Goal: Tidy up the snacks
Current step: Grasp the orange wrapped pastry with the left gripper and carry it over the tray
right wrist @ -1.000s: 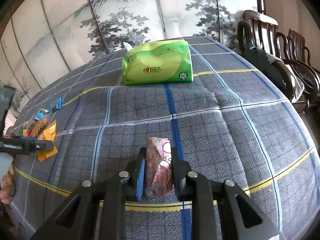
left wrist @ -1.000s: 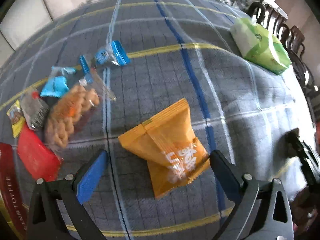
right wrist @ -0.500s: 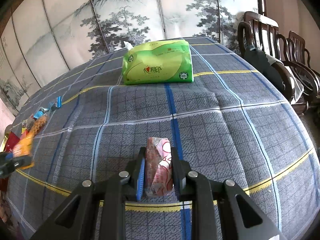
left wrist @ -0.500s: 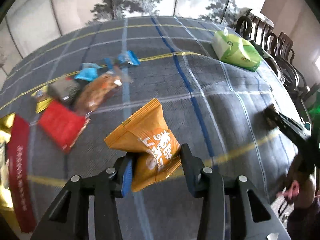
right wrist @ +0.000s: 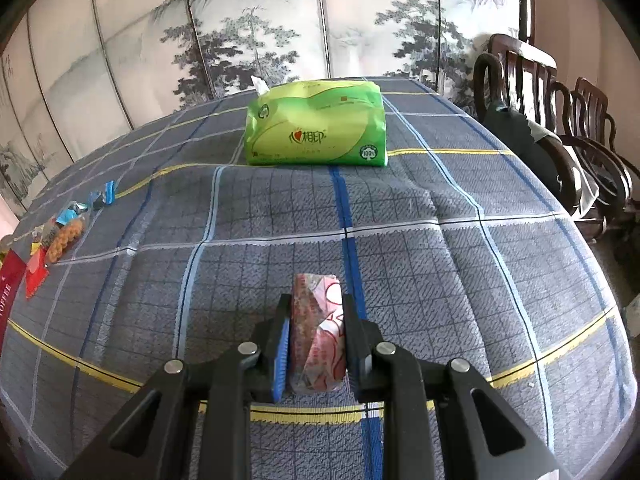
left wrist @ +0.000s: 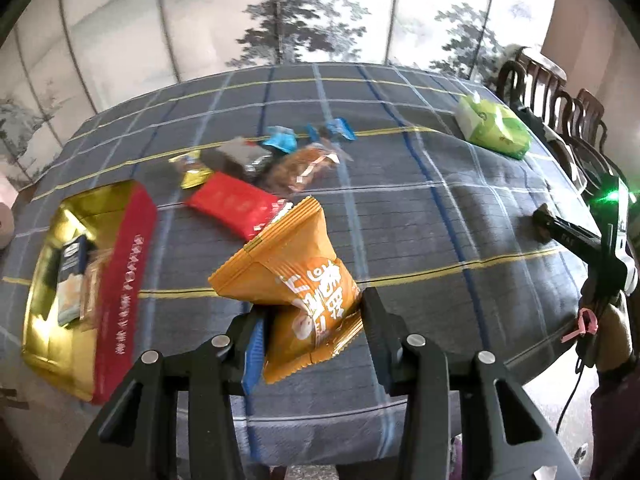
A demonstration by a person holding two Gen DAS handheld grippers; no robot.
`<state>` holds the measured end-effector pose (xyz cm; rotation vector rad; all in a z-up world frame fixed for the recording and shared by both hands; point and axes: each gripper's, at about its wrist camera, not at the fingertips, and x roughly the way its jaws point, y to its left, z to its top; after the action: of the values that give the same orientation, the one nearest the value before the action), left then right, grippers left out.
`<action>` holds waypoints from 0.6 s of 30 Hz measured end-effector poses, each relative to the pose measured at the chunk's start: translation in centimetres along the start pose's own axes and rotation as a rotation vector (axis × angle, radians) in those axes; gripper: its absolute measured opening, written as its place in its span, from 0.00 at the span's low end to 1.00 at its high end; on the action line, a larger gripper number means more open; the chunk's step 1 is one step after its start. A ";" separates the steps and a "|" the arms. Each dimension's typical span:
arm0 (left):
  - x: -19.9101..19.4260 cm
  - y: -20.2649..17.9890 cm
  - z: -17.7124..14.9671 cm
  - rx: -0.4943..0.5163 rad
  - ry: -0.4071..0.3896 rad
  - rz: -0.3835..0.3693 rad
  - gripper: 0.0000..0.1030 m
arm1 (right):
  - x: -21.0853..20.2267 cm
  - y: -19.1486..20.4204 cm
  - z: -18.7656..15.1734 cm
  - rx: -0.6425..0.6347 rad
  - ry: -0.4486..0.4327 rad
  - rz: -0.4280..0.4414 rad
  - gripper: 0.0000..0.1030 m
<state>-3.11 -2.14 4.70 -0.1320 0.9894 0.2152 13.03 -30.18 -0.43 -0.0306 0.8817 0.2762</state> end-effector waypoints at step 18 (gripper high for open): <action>-1.3 6.8 -1.7 -0.115 -0.005 0.055 0.39 | 0.1 0.5 0.0 -0.030 0.002 -0.033 0.22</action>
<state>-6.82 3.95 4.81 -0.2091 0.9769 0.3223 12.93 -29.71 -0.48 -0.0728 0.8783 0.2585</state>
